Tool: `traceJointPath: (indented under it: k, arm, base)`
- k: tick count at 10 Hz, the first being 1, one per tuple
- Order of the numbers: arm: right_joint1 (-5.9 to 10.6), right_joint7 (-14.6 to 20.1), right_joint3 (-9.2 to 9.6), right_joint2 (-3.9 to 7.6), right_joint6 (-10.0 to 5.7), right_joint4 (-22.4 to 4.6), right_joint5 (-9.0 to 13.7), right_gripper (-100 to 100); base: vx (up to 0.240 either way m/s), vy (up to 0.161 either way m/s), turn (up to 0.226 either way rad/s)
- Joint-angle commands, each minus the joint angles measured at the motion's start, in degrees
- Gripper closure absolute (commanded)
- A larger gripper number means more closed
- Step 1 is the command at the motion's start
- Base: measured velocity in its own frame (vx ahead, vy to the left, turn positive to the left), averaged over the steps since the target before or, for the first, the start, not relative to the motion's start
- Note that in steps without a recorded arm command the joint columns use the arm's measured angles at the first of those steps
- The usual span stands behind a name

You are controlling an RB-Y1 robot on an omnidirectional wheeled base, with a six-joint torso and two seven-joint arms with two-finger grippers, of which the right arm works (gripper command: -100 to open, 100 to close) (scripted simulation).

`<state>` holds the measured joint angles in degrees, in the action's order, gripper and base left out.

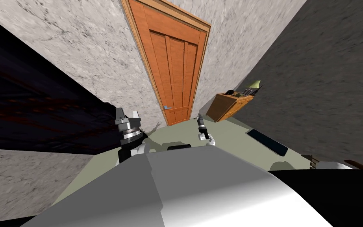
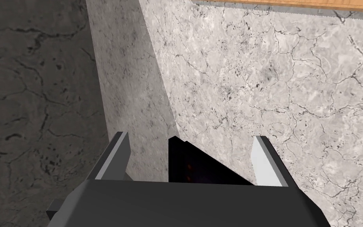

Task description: Pull the door open

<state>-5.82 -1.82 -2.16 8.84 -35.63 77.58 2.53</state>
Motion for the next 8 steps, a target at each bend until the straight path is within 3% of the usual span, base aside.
traceJointPath:
  k: [1, 8]
  arm:
    - [0.58, 0.04, -0.11, 0.07, -0.45, -1.74, 0.16, -100]
    - [3.67, -0.06, -0.54, -0.23, -2.39, -9.63, 0.68, -100]
  base:
    - [-0.002, 0.049, 0.108]
    - [0.007, 0.051, 0.142]
